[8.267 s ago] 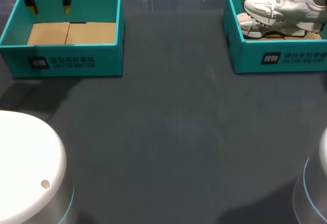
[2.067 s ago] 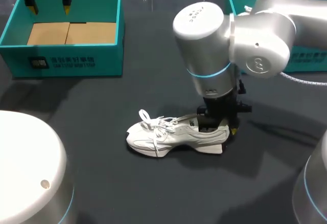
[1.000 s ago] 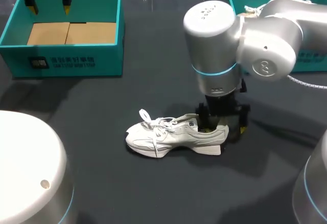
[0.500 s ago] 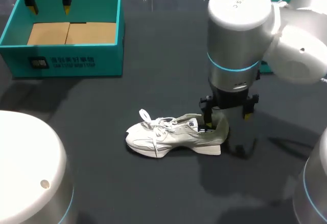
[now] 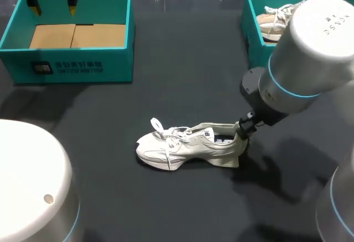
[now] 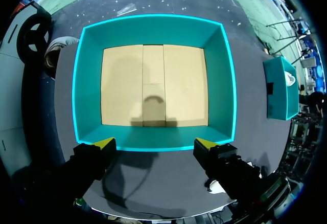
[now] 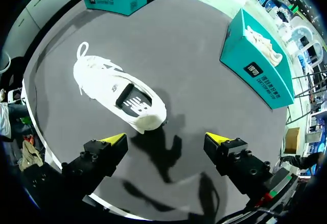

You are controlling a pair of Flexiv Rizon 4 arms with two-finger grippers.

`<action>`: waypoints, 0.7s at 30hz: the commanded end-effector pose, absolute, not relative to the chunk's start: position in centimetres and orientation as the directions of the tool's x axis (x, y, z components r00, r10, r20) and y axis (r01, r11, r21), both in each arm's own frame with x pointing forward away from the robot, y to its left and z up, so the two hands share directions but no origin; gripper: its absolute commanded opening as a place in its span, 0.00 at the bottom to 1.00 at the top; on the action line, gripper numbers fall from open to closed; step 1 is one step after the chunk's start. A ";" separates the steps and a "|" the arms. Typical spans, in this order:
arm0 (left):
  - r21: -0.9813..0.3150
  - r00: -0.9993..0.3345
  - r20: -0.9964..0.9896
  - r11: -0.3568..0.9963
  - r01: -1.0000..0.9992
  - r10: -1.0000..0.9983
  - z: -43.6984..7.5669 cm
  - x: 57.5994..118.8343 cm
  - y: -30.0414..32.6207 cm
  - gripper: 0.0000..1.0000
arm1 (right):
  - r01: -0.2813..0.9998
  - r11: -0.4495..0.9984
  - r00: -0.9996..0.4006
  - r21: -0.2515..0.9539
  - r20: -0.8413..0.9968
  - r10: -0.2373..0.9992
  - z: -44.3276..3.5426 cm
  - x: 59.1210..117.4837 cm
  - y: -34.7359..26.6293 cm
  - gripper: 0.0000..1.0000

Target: Take the shoe out of the shoebox, open the shoe tongue, remove and reinsert the insole, then place the shoe into the shoebox

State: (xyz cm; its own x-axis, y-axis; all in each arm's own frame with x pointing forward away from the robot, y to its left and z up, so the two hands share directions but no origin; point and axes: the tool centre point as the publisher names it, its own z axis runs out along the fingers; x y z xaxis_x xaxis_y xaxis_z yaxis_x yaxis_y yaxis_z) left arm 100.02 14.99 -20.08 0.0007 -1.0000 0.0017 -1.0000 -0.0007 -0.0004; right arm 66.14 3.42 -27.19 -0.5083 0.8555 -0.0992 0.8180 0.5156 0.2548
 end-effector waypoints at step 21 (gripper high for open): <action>0.000 0.000 0.001 0.000 -1.000 -1.000 -20.0 100.0 15.0 1.00 | 0.129 0.545 -0.947 0.829 -0.061 0.316 -27.9 65.2 -1.7 1.00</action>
